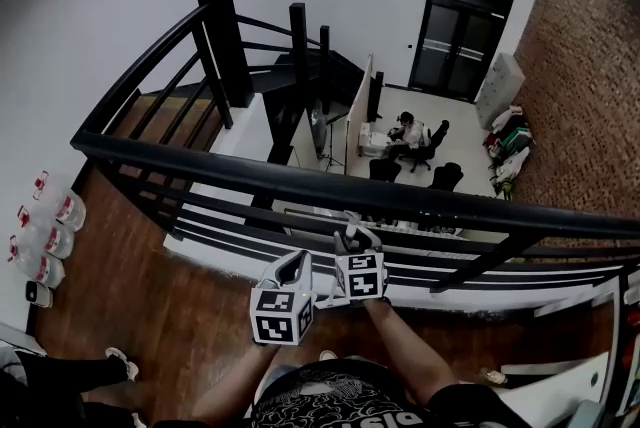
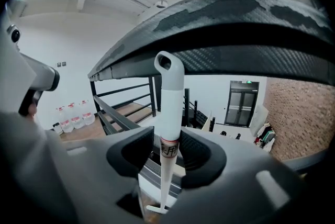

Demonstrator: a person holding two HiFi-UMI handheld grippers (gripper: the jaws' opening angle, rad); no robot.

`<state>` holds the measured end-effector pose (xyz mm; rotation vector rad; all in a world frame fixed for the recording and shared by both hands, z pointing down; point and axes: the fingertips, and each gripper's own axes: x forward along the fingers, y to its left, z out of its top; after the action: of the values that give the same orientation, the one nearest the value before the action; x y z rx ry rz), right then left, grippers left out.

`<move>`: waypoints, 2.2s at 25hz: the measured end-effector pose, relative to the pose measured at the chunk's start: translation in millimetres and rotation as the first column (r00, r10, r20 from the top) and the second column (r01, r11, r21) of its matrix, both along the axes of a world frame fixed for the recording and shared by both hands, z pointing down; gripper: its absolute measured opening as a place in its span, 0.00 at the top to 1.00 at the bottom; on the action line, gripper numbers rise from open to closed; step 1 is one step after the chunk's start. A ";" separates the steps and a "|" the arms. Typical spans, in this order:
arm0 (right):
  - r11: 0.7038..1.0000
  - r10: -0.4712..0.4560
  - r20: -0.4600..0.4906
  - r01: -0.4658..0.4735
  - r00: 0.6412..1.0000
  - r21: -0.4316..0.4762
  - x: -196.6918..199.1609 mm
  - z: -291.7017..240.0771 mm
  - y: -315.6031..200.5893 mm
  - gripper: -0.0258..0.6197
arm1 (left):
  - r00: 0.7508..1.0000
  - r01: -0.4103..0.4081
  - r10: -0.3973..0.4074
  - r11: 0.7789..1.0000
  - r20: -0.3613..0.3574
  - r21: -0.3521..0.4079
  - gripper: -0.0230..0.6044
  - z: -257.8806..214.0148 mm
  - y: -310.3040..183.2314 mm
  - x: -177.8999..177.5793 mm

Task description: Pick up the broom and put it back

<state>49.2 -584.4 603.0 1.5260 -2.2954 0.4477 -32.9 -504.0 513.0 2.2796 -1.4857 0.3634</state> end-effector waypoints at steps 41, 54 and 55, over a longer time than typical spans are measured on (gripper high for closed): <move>0.997 -0.042 -0.049 0.045 0.998 0.065 1.0 -12.5 25.4 0.34 | 1.000 0.014 -0.014 1.000 -0.010 0.005 0.96 -1.6 29.6 -6.3; 0.997 -0.051 -0.055 0.055 0.997 0.062 -2.6 -18.5 42.1 0.35 | 1.000 -0.007 0.008 1.000 -0.010 0.011 0.96 -6.0 48.8 -9.4; 0.997 -0.052 -0.056 0.055 0.997 0.062 -3.7 -18.8 43.3 0.34 | 1.000 -0.006 0.006 1.000 -0.011 0.013 0.96 -7.0 49.8 -10.9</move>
<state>45.6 -541.1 584.2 1.4830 -2.3230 0.3176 -43.8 -454.3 506.0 2.2933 -1.4802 0.3441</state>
